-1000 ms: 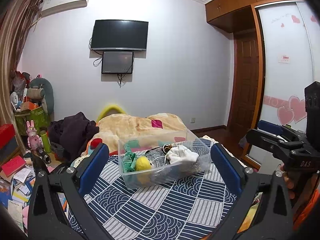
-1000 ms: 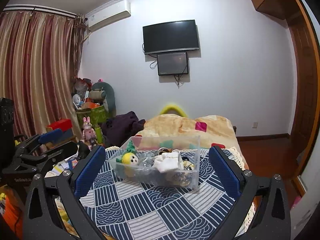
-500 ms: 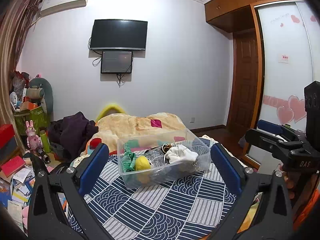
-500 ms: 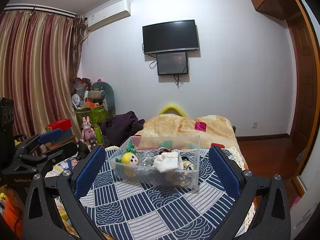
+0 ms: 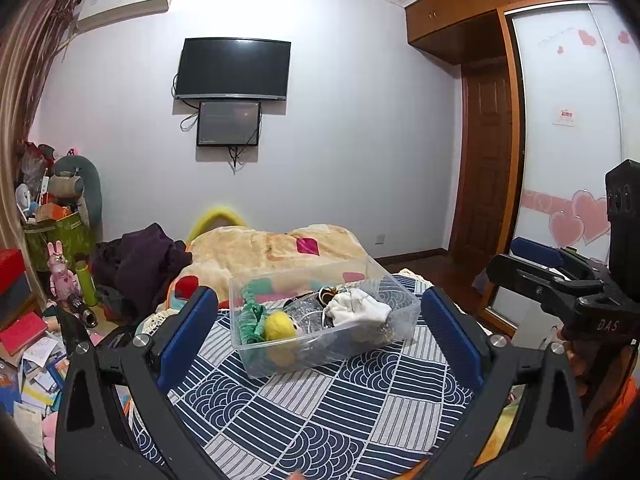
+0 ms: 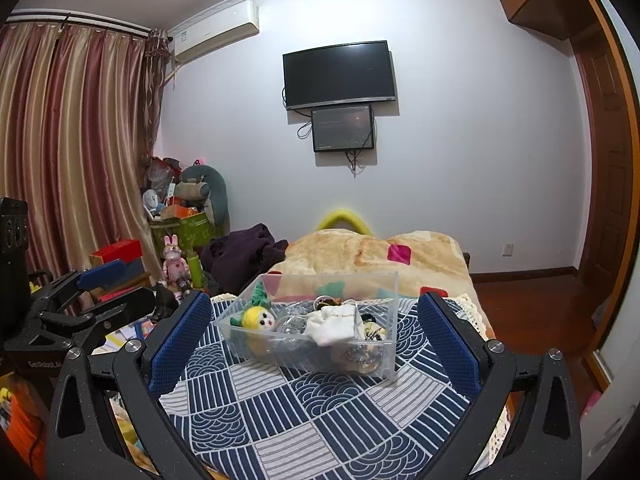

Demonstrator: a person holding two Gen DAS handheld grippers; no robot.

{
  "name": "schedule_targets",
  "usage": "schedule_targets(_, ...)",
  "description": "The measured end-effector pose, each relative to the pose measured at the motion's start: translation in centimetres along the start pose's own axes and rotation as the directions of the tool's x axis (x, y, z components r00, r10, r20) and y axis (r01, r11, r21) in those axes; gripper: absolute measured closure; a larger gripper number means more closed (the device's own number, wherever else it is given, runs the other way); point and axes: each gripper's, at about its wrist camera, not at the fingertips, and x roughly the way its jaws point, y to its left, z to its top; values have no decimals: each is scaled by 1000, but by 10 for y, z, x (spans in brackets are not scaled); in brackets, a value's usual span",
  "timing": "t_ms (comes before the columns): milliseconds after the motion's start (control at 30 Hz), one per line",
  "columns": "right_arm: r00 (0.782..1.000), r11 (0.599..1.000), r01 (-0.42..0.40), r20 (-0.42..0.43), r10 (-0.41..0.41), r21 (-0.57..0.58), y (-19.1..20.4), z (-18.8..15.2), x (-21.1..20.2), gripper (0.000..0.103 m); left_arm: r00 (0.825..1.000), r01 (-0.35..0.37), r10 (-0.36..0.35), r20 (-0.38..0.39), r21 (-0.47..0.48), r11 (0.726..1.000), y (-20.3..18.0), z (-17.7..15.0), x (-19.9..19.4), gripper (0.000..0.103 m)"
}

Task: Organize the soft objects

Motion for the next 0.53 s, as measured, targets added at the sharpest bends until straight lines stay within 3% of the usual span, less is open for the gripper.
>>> schedule_targets(533,1000,1000,8,-7,-8,0,0,-1,1,0,1000,4,-4,9,14,1000,-2,0,-4,0)
